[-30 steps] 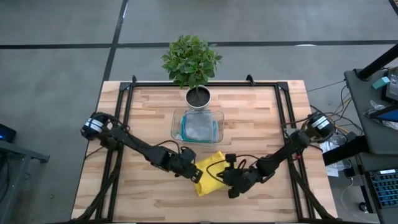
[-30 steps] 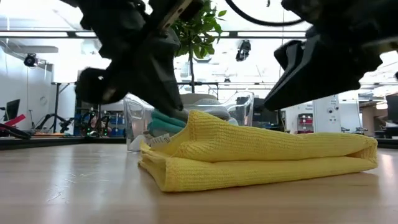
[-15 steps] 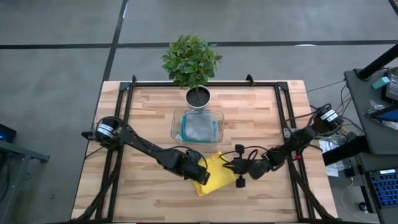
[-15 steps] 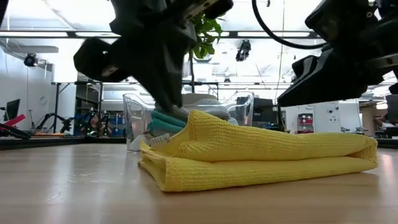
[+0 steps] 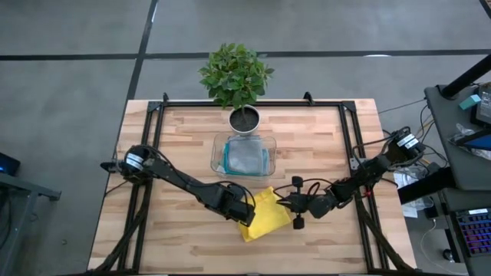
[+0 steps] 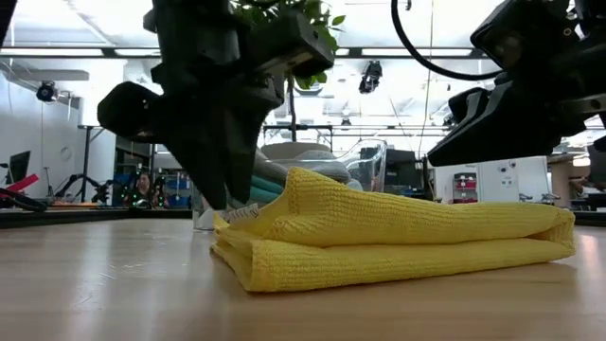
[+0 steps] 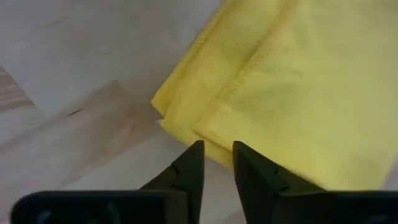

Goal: Fold microfiber towels
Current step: Fold the yellow microfiber cloth

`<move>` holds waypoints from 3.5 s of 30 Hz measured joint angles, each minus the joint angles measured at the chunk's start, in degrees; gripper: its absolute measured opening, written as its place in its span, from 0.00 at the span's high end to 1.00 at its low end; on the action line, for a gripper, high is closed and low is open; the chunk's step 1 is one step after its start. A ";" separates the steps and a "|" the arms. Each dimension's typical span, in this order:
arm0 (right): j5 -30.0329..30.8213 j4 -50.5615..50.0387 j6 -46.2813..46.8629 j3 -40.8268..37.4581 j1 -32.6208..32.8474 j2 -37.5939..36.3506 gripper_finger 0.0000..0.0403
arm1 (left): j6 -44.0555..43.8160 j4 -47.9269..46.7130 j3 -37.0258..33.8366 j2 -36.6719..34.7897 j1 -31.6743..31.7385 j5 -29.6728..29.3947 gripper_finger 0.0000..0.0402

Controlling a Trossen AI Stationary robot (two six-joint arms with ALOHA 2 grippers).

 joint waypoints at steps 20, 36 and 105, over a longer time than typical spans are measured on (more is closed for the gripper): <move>-0.02 -0.12 0.28 -0.15 0.00 0.02 0.98 | -0.31 7.87 -3.35 0.72 0.95 0.13 0.68; -0.02 -0.30 0.32 -0.25 0.00 0.06 0.98 | 0.19 4.88 -3.59 0.33 1.25 2.12 0.68; -0.13 -0.62 0.78 -0.72 0.00 0.09 0.98 | 7.49 14.07 -4.43 2.50 2.16 2.95 0.76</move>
